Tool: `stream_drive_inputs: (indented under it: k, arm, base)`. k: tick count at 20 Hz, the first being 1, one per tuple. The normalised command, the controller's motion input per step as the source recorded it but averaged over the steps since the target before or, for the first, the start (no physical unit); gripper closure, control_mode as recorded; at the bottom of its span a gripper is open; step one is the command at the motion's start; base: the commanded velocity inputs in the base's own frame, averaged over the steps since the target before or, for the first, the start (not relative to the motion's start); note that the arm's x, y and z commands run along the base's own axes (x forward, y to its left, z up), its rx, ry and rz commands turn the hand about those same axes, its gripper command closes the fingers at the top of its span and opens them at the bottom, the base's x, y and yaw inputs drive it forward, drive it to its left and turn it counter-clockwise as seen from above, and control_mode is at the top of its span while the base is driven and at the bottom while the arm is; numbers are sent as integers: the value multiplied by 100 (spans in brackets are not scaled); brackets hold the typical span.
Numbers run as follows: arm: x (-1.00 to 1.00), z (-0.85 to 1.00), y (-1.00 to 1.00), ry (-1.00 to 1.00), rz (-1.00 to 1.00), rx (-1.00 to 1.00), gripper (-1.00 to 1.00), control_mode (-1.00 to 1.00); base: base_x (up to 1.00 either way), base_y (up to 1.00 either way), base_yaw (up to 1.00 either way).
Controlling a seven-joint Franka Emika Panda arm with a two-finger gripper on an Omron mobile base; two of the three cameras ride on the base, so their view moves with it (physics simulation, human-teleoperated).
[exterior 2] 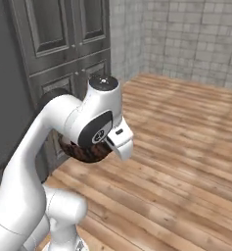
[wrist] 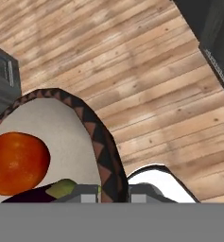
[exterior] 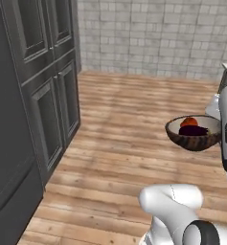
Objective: Place the bowl containing the tomato and eggplant in the microwave. Close the microwave door and press the start button to microwave the meal.
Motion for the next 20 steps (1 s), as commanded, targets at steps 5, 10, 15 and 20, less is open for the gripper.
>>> stream_drive_inputs:
  k: [5,10,15,20]
  arm:
    - [0,0,0,0,0,0,100,100]
    - [0,0,0,0,0,0,100,100]
    - [0,0,0,0,0,0,100,100]
    - [0,0,0,0,0,0,100,100]
  base:
    - [45,0,76]
    - [29,0,81]
    - [26,0,81]
    - [31,0,79]
